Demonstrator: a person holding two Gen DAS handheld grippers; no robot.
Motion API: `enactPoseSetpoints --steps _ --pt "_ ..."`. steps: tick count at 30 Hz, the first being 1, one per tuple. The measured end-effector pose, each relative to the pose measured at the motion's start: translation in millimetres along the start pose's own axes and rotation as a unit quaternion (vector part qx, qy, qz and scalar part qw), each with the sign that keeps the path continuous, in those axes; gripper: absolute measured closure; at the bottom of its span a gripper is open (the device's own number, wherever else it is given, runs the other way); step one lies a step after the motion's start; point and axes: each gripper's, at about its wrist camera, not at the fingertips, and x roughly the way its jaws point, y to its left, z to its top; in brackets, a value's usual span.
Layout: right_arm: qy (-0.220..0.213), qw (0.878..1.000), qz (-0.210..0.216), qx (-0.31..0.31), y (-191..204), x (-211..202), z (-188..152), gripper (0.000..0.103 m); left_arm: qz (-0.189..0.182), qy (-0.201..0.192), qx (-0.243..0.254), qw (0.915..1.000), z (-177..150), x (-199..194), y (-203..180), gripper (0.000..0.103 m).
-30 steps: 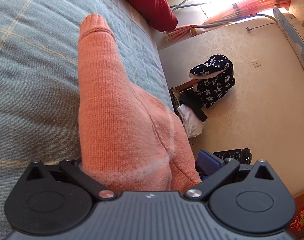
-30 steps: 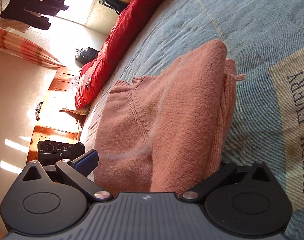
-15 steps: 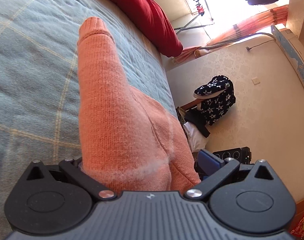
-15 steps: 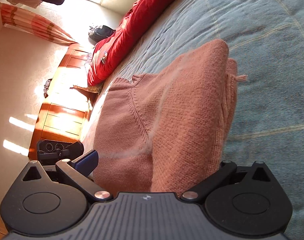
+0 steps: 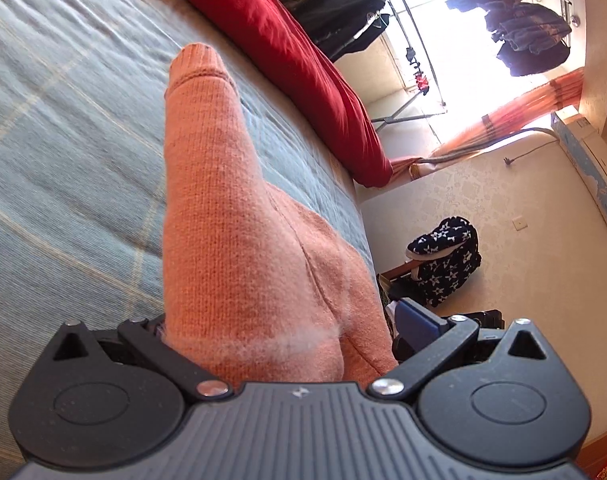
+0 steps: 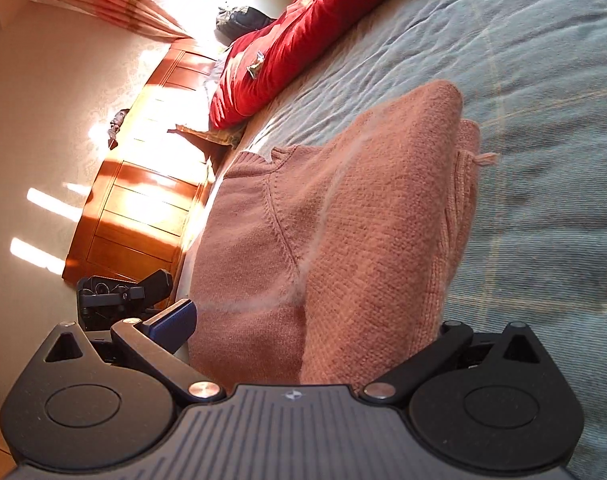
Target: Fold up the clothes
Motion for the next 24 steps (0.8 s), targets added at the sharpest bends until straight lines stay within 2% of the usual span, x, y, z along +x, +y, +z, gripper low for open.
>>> enactPoseSetpoints --steps 10,17,24 --pt "0.039 0.998 0.032 -0.037 50.0 117.7 26.7 0.000 0.041 -0.076 -0.035 0.9957 60.1 -68.9 54.4 0.002" --pt "0.051 0.996 0.056 -0.055 68.2 184.4 36.2 0.000 0.062 -0.117 -0.055 0.9897 90.2 -96.9 86.6 0.002" --pt "0.055 0.994 0.064 -0.069 79.9 236.2 43.9 0.000 0.075 -0.141 -0.075 0.9843 120.7 -113.0 122.4 0.002"
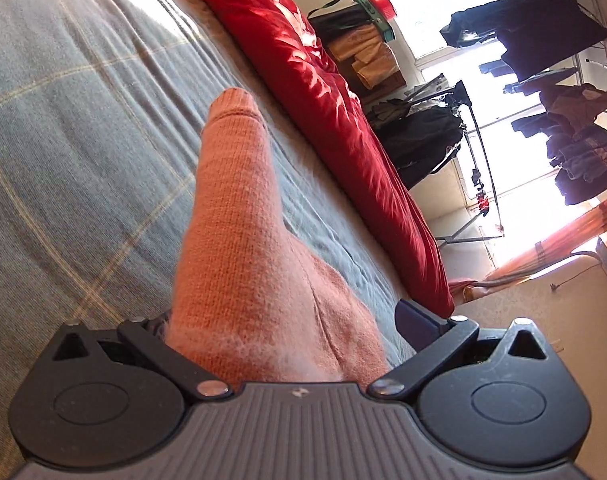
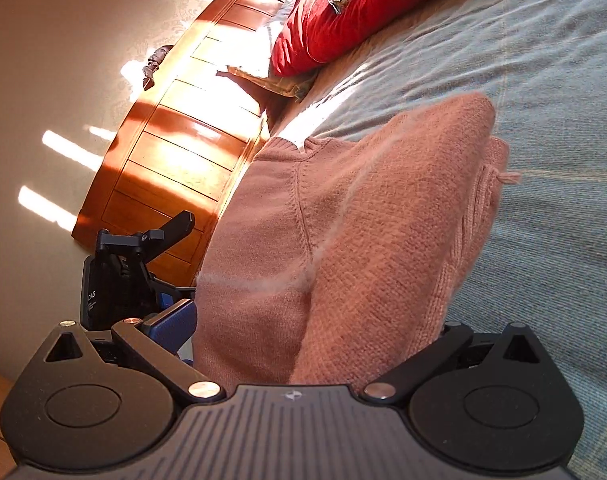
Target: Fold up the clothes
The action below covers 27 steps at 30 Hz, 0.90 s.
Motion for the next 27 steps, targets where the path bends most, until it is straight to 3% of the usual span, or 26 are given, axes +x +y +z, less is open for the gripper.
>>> enactPoseSetpoints --steps 8,23,27 --pt "-0.001 1.000 0.004 -0.011 2.4 38.4 5.6 0.000 0.014 -0.019 -0.002 0.9997 36.7 2.5 26.2 0.002" --pt "-0.015 0.998 -0.008 -0.053 29.9 78.5 -8.2 0.000 0.027 -0.049 -0.010 0.9984 72.4 9.0 58.7 0.002" --pt "0.012 0.999 -0.019 -0.041 13.6 91.0 -20.5 0.000 0.070 -0.042 -0.024 0.9963 77.0 26.2 79.4 0.002"
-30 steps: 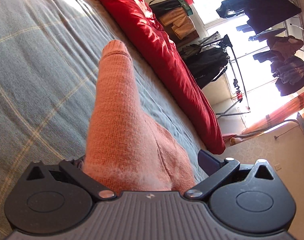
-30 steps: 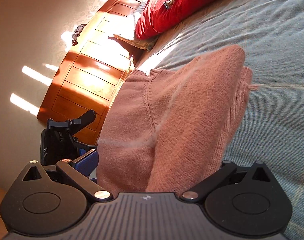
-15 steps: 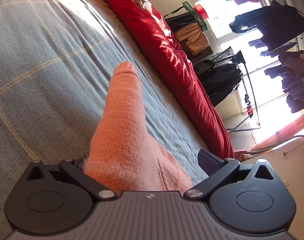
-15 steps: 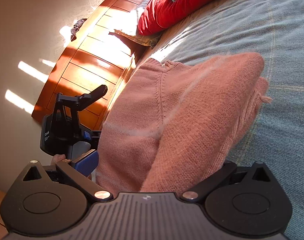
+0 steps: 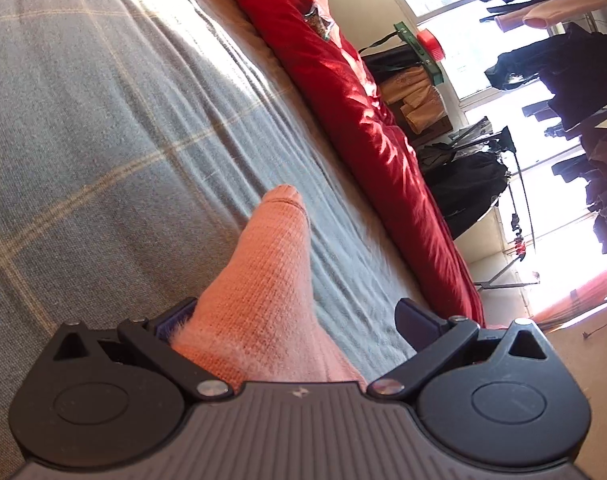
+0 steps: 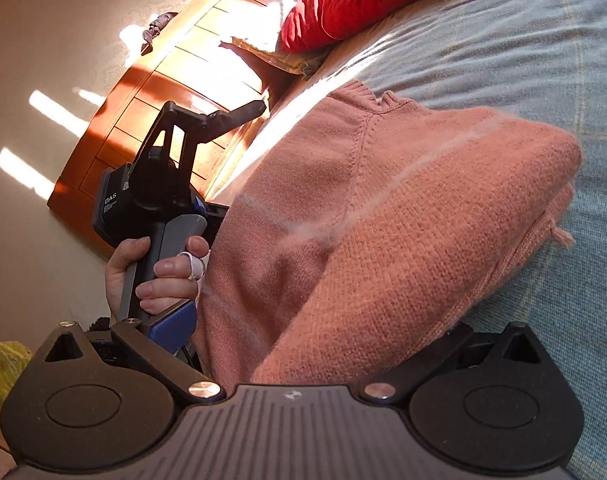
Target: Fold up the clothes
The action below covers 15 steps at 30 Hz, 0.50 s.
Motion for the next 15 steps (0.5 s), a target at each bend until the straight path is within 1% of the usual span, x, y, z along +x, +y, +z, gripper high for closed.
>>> enactPoseSetpoints --steps 1,2,3,5,7,9,11,12,13,14,15 --pt "0.004 1.000 0.004 0.004 -4.4 -2.3 -1.6 0.000 0.011 -0.002 0.003 0.9999 -0.5 1.5 2.4 0.002" --pt "0.008 1.000 0.008 0.008 -8.8 -4.7 -3.2 0.000 0.013 -0.008 0.005 0.9999 -1.3 -1.7 3.4 0.002" --pt "0.009 1.000 0.009 0.009 -12.5 -12.3 -3.1 0.000 0.008 -0.015 0.008 0.9998 -2.1 -7.8 3.1 0.002" --pt "0.001 1.000 -0.002 0.009 -19.1 -32.0 -1.7 0.000 0.005 -0.039 0.019 0.9990 -3.8 -25.9 -1.3 0.002" --pt "-0.027 0.999 -0.016 0.009 -25.4 -59.7 2.4 0.000 0.008 -0.062 0.040 0.9972 -6.5 -46.1 -10.8 0.002" --pt "-0.068 0.997 -0.031 -0.013 -22.5 -82.7 8.8 0.000 0.000 -0.070 0.063 0.9955 -12.3 -60.7 -23.5 0.001" --pt "-0.102 0.993 -0.029 -0.061 -8.7 -93.4 15.2 0.000 -0.021 -0.058 0.083 0.9946 -19.9 -64.2 -36.2 0.001" --pt "-0.114 0.989 -0.022 -0.096 2.7 -93.4 19.3 0.000 -0.031 -0.048 0.091 0.9942 -24.2 -62.2 -41.7 0.001" --pt "-0.116 0.986 -0.012 -0.121 11.5 -90.3 21.6 0.000 -0.039 -0.035 0.098 0.9938 -28.7 -57.5 -46.1 0.001" --pt "-0.107 0.982 0.004 -0.153 21.3 -81.4 22.0 0.000 -0.038 -0.026 0.103 0.9936 -32.2 -51.5 -48.4 0.001" --pt "-0.096 0.978 0.020 -0.186 31.2 -71.9 22.3 0.000 -0.028 -0.020 0.106 0.9937 -34.5 -43.7 -48.3 0.001"
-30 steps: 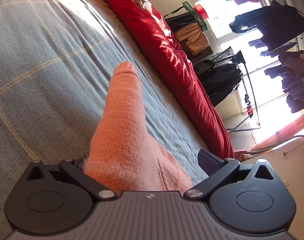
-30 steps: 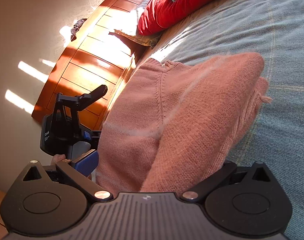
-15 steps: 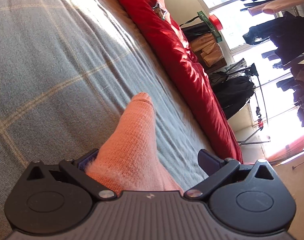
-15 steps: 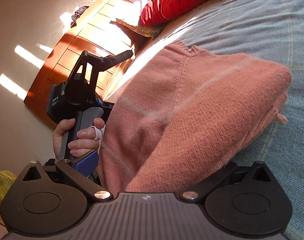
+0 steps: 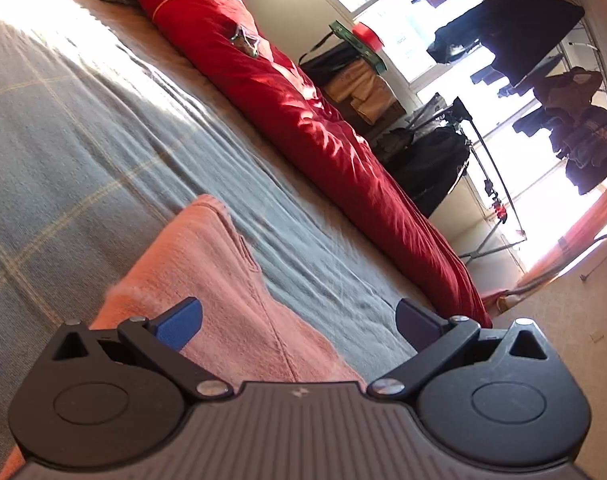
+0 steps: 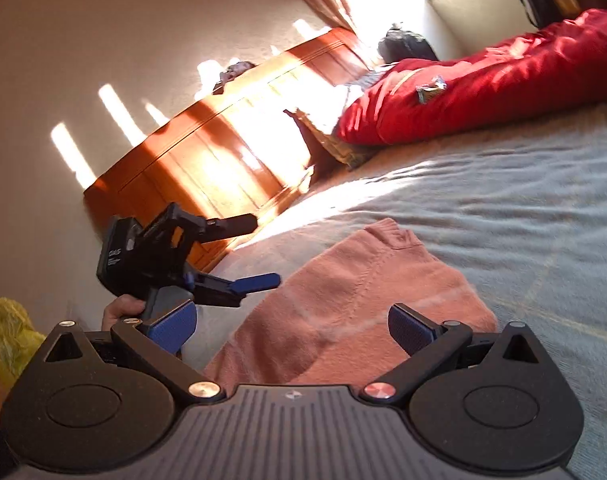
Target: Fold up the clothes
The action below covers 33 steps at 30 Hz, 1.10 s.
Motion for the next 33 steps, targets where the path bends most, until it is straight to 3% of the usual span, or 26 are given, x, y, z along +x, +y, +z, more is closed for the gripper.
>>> enactPoseSetpoints --steps 3,5,8,11,14,18,21,23,26,30,33 --pt "0.069 0.995 -0.007 -0.067 7.5 41.7 -17.8 0.000 0.032 0.003 -0.008 0.9994 -2.3 21.5 18.0 0.001" --pt "0.116 0.986 -0.047 -0.108 0.4 67.6 -38.4 0.000 0.032 -0.005 -0.018 0.9993 -0.5 29.3 30.3 0.001" --pt "0.110 0.979 -0.065 -0.157 6.2 70.2 -50.3 0.000 0.030 -0.008 -0.026 0.9992 5.8 32.7 33.0 0.001" --pt "0.115 0.981 -0.072 -0.138 17.1 60.0 -38.2 0.000 0.046 0.002 -0.015 0.9988 7.6 30.4 23.7 0.001" --pt "0.089 0.987 -0.023 -0.128 32.3 40.7 -30.3 0.000 0.049 0.005 -0.002 0.9988 0.7 10.2 9.3 0.001" --pt "0.102 0.979 0.028 -0.176 56.9 41.4 -39.3 0.000 0.036 0.007 0.023 0.9990 -24.6 -21.6 -4.5 0.001" --pt "0.147 0.972 0.018 -0.181 48.4 58.3 -64.0 0.000 0.060 0.010 0.014 0.9981 -50.3 -35.4 2.9 0.001" --pt "0.139 0.969 0.012 -0.203 50.1 56.0 -74.2 0.000 0.078 0.017 -0.003 0.9968 -63.0 -37.7 17.6 0.001" --pt "0.148 0.966 0.017 -0.212 62.7 48.3 -65.8 0.000 0.062 0.003 -0.025 0.9977 -68.2 -48.0 28.1 0.001" --pt "0.090 0.970 -0.016 -0.224 54.6 28.9 -38.4 0.000 0.040 -0.011 -0.006 0.9991 -63.6 -60.3 7.8 0.001" --pt "0.081 0.978 -0.070 -0.179 15.1 40.7 -17.3 0.000 0.016 -0.008 -0.001 0.9998 -72.7 -60.5 -0.3 0.001"
